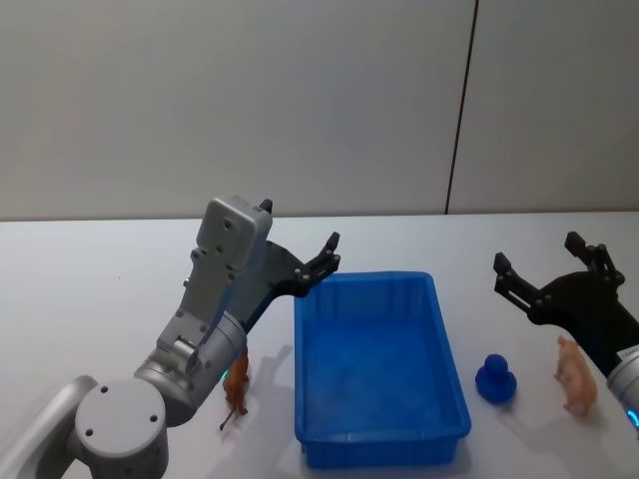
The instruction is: Pick up the two dolls from the table and place them into the box.
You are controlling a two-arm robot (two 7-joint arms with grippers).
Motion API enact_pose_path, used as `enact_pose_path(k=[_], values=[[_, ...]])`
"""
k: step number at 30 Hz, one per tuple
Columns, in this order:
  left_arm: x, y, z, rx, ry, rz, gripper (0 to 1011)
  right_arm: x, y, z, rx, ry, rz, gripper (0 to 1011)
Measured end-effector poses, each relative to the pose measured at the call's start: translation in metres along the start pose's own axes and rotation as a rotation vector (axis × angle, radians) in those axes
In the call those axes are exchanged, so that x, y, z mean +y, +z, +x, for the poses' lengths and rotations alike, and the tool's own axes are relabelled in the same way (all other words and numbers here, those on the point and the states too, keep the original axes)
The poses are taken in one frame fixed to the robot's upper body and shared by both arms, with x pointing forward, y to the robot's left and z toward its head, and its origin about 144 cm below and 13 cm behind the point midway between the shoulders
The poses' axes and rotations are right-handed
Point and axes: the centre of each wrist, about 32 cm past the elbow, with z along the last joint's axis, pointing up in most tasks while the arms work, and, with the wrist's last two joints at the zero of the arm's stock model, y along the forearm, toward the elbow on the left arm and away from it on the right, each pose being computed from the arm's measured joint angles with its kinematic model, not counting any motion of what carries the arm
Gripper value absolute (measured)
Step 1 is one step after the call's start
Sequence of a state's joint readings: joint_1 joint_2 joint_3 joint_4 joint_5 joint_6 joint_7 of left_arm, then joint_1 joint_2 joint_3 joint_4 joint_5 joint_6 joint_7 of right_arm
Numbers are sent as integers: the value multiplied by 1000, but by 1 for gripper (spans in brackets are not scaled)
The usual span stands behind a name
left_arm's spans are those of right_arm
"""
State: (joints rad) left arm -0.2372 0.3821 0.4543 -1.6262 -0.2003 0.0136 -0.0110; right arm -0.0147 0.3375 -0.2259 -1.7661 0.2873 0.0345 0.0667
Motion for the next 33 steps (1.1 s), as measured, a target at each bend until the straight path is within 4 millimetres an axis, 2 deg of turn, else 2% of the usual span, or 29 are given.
enact_pose_path(k=[33], values=[[0, 0, 0, 0, 0, 0, 1001, 0, 0, 0, 0, 0, 1, 1001]])
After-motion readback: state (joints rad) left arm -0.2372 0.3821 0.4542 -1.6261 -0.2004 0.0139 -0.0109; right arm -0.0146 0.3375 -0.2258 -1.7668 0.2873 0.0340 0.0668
